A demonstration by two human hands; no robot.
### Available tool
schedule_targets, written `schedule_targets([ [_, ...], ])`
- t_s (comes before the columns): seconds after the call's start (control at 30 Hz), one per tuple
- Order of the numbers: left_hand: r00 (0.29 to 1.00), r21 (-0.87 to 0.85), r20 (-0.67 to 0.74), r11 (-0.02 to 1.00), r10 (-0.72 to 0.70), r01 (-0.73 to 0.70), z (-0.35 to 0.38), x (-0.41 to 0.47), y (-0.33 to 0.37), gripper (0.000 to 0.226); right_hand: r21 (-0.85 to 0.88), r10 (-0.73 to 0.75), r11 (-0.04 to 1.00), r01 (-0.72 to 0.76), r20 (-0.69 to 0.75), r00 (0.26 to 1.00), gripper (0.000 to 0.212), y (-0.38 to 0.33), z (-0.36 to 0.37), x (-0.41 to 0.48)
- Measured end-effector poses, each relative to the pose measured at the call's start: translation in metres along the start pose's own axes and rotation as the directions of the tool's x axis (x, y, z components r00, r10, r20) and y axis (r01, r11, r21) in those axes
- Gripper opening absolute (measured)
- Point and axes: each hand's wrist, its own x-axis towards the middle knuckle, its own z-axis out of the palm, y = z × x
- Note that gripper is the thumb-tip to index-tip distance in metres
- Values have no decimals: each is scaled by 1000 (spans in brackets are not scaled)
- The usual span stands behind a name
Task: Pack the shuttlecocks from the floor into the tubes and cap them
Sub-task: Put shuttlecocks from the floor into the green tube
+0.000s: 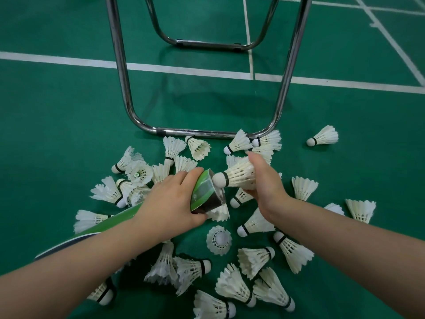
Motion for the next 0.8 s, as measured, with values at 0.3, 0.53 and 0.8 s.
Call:
schedule_targets([
  [0.3,999,-1,-28,1000,-25,25,1,3,0,91,-131,-118,979,157,265,957,30,14,13,-19],
  [0.53,998,-16,-64,1000,-24,23,0,4,-3,90,-247,-297,880,406,380,876,29,12,5,-28],
  [0.8,999,8,-47,1000,-4,4,3,-3,6,91,-414,-5,855,313,597,802,52,16,16,-23],
])
